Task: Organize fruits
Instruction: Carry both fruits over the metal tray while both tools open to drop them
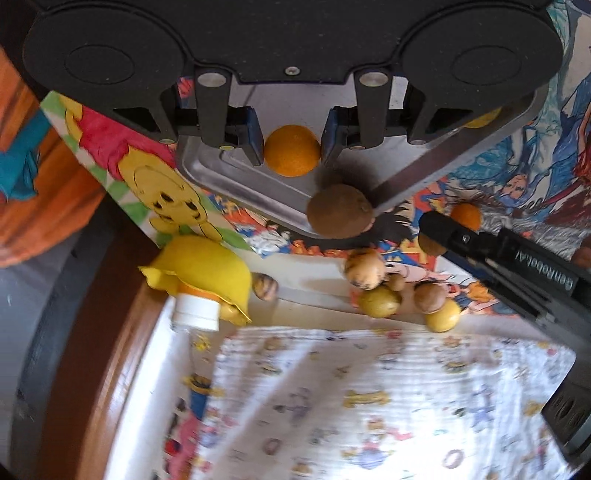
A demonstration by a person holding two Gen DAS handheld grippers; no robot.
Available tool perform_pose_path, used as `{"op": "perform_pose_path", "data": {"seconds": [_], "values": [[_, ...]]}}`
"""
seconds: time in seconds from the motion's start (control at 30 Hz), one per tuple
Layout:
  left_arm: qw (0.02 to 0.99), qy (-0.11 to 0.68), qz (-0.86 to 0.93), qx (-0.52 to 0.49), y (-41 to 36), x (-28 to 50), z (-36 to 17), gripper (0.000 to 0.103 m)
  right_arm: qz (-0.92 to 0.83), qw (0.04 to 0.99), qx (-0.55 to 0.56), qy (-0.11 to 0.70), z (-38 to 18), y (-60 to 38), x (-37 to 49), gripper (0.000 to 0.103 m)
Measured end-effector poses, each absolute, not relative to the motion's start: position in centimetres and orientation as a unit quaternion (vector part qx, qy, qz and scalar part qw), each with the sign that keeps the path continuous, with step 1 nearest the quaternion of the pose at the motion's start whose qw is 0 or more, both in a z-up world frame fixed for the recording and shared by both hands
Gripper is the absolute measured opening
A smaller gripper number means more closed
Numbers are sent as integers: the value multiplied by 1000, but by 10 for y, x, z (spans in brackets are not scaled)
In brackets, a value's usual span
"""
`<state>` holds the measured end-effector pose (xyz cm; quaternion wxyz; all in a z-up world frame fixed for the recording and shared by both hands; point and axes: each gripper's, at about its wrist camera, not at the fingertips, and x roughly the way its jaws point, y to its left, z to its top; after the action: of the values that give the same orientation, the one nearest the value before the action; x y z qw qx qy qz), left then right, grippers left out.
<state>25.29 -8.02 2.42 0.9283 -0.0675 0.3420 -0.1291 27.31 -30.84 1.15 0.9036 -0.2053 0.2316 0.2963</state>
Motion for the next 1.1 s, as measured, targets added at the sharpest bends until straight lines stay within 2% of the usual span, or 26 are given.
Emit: {"op": "perform_pose_path", "data": {"seconds": [1.1], "values": [[907,386,-159,-58,-104,279,-8,32,289,901,-187,264,-19,-312,288,36]]}}
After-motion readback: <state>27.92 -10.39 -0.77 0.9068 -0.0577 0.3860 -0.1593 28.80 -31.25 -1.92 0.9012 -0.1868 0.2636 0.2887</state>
